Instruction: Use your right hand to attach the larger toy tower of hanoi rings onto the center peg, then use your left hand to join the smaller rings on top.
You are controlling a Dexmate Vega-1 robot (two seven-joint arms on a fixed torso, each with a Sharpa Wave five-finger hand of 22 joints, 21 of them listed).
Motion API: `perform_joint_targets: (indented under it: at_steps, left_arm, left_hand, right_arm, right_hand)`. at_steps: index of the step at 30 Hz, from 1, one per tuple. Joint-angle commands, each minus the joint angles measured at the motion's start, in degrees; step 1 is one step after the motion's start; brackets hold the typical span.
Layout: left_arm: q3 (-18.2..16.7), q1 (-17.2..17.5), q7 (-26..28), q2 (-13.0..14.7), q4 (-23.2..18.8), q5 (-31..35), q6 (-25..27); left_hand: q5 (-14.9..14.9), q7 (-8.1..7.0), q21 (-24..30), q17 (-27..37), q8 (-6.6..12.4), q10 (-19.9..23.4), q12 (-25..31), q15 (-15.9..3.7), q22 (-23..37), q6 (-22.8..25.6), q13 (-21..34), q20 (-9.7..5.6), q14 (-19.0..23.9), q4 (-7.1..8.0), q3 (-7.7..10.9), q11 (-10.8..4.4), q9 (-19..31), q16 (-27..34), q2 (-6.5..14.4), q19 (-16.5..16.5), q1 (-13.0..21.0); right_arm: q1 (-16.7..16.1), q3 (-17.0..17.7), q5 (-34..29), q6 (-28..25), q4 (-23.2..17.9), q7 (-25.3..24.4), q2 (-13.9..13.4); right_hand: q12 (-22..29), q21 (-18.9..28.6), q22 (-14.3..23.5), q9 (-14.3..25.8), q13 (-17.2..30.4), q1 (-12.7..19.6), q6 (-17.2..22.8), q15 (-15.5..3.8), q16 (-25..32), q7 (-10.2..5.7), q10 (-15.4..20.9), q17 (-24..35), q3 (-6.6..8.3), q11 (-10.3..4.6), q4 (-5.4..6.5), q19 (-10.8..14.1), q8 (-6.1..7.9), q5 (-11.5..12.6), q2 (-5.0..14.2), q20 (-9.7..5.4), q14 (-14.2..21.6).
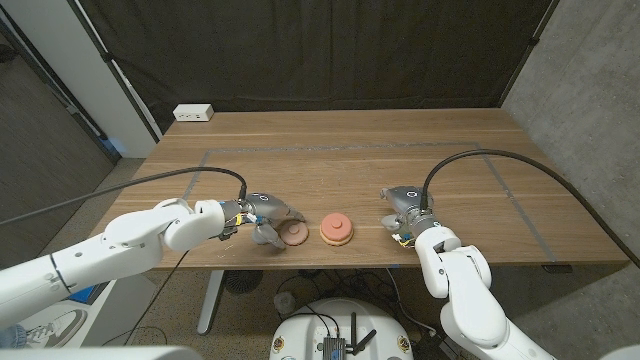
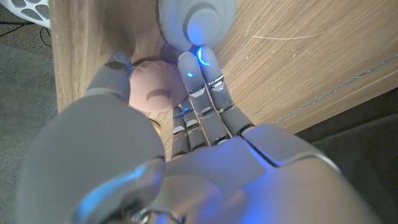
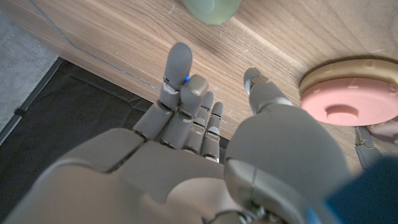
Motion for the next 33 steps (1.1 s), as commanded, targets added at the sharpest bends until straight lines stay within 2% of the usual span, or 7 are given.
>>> perform_joint_targets:
  at_steps: [1,5,10,12,33]
  left_arm:
    - [1.43,-0.49,0.35,-1.89,1.45,1.17,0.35]
    - [1.75,-0.76,-0.19,-2.05,1.54,1.10,0.38]
    - [1.71,-0.78,-0.43,-2.13,1.18,0.98,0.99]
    - [1.74,-0.87,-0.62,-2.16,1.08,0.88,1.06]
    - [1.22,-0.13,0.85,-2.00,0.55,0.14,1.56]
  left_hand:
    - [-0.12,-0.15,0.39,0.10,0.44,0.81,0.43,-6.22,-0.09,0.86,0.06,-6.81,0.42,-0.11,-0.04,-0.12,0.00,0.26,0.16,0.23,0.35]
    - [-0.11,-0.37,0.47,-0.01,0.72,1.57,0.69,-6.24,-0.09,1.67,0.08,-6.82,0.44,-0.09,0.00,-0.24,0.01,0.24,0.24,0.42,0.40]
    - [-0.07,-1.10,1.21,0.42,3.79,11.65,4.29,-6.30,-0.10,9.91,1.82,-7.42,2.79,-0.22,0.49,-2.91,0.76,1.79,1.07,1.98,1.22]
    - [-0.01,-1.53,1.46,0.47,4.70,13.95,5.16,-6.32,-0.09,11.75,2.60,-7.56,3.32,-0.28,0.69,-2.46,1.24,2.11,1.32,2.40,1.60]
    - [0.30,-1.63,1.95,0.51,6.07,16.78,6.01,-6.35,-0.05,13.98,4.71,-7.74,4.20,-0.43,1.37,-2.57,2.36,2.59,2.01,2.79,2.74]
  right_arm:
    - [-0.45,0.36,0.76,-0.27,-0.18,-0.47,-0.38]
    - [-0.57,0.43,0.74,-0.40,-0.33,-0.41,-0.56]
    - [-0.77,0.51,0.71,-0.48,-0.52,-0.53,-0.72]
    - [-0.87,0.55,0.77,-0.49,-0.59,-0.59,-0.79]
    - [-1.02,0.62,1.48,-0.99,-0.56,-1.29,-1.22]
  right_hand:
    - [-0.16,0.35,0.11,0.15,0.16,-0.35,0.32,-2.96,-0.31,-0.09,0.46,0.27,0.34,-0.11,0.18,0.24,0.13,0.40,0.41,-4.02,0.68]
    - [-0.12,0.36,0.11,0.14,0.18,-0.38,0.30,-2.95,-0.29,-0.06,0.58,0.30,0.35,-0.10,0.19,0.23,0.12,0.43,0.45,-4.02,0.72]
    - [-0.19,0.37,0.11,0.17,0.15,-0.42,0.30,-2.95,-0.29,-0.05,0.53,0.34,0.36,-0.07,0.19,0.23,0.11,0.48,0.48,-4.02,0.75]
    - [-0.23,0.37,0.11,0.17,0.14,-0.43,0.34,-2.95,-0.33,-0.05,0.46,0.31,0.36,-0.05,0.19,0.23,0.13,0.50,0.49,-4.02,0.72]
    - [-0.24,0.38,0.08,0.18,0.23,-0.59,0.36,-2.96,-0.45,-0.07,0.60,0.31,0.38,-0.09,0.16,0.19,0.09,0.66,0.52,-4.01,0.71]
